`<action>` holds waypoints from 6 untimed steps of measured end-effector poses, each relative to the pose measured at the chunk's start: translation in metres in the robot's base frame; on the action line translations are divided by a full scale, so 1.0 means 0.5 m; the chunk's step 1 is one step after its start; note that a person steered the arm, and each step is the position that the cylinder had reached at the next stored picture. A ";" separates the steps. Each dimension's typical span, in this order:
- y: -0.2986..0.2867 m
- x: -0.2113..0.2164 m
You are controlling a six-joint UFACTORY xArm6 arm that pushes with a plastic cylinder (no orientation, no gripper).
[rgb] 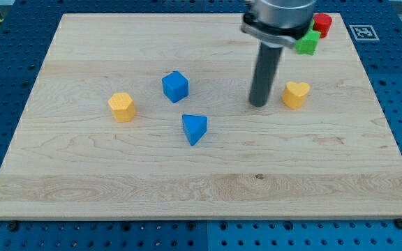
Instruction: Place the cube diagonal to the hexagon
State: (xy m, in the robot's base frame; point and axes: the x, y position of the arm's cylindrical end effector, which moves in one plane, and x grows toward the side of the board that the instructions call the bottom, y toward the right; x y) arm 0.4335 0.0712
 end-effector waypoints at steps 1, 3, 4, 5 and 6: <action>-0.105 -0.002; -0.264 -0.043; -0.311 -0.089; -0.286 -0.117; -0.179 -0.146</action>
